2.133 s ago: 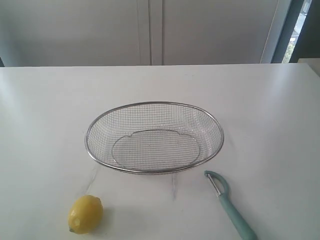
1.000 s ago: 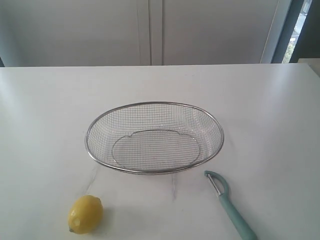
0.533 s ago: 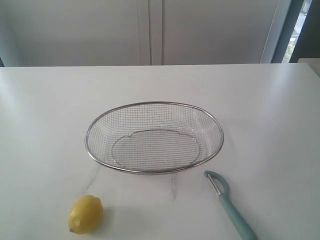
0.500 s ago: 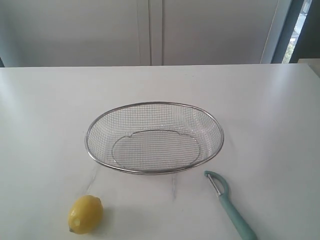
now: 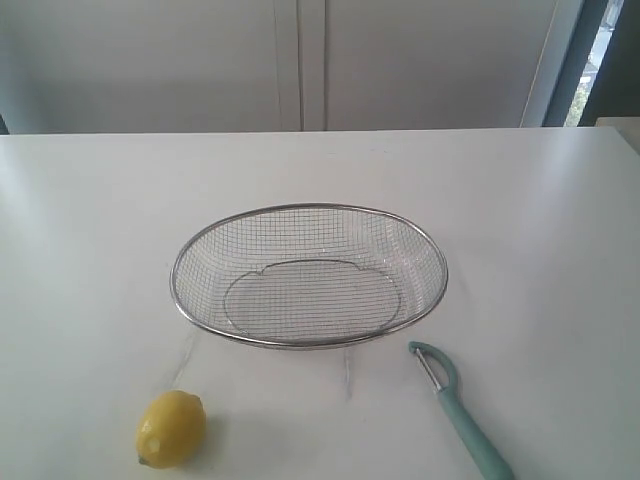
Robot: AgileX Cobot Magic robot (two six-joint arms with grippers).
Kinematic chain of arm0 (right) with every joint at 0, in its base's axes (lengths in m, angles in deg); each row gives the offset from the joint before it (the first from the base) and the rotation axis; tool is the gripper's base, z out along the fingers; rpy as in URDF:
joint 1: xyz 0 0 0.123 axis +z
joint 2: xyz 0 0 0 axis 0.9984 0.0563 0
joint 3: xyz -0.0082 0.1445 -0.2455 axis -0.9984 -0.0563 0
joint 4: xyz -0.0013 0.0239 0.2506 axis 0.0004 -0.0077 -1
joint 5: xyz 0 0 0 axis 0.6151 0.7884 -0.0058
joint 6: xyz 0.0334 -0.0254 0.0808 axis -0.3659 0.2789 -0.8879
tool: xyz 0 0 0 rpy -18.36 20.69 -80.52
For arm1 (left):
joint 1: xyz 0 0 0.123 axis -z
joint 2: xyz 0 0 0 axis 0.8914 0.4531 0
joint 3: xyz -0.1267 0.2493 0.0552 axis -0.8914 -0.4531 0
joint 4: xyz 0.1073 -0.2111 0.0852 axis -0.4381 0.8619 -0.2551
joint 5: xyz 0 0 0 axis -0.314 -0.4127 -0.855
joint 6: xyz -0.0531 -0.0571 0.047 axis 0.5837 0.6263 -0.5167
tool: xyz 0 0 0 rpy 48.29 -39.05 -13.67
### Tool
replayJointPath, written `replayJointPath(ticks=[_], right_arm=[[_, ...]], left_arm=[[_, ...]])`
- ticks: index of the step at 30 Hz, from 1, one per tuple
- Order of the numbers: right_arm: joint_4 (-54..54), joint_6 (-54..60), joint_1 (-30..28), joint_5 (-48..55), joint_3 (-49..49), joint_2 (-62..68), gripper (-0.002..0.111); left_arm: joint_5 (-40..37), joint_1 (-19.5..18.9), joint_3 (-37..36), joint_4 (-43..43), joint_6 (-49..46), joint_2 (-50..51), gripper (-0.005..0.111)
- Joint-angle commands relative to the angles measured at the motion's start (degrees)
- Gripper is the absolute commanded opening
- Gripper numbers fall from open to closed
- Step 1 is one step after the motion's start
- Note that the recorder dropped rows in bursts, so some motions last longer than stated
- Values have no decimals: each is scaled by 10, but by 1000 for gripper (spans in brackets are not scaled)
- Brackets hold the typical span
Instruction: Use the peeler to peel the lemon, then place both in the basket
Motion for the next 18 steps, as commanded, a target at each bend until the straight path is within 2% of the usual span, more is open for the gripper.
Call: replayJointPath(ticks=[1, 9, 18], right_arm=[[-4, -116, 2, -6, -2, -3, 0], [-4, -135, 2, 19, -2, -3, 0], [-4, -3, 2, 28, -2, -3, 0]], left_arm=[[2, 1, -2, 2, -1, -3, 0], [2, 1, -2, 2, -1, -3, 0], [2, 1, -2, 2, -1, -3, 0]])
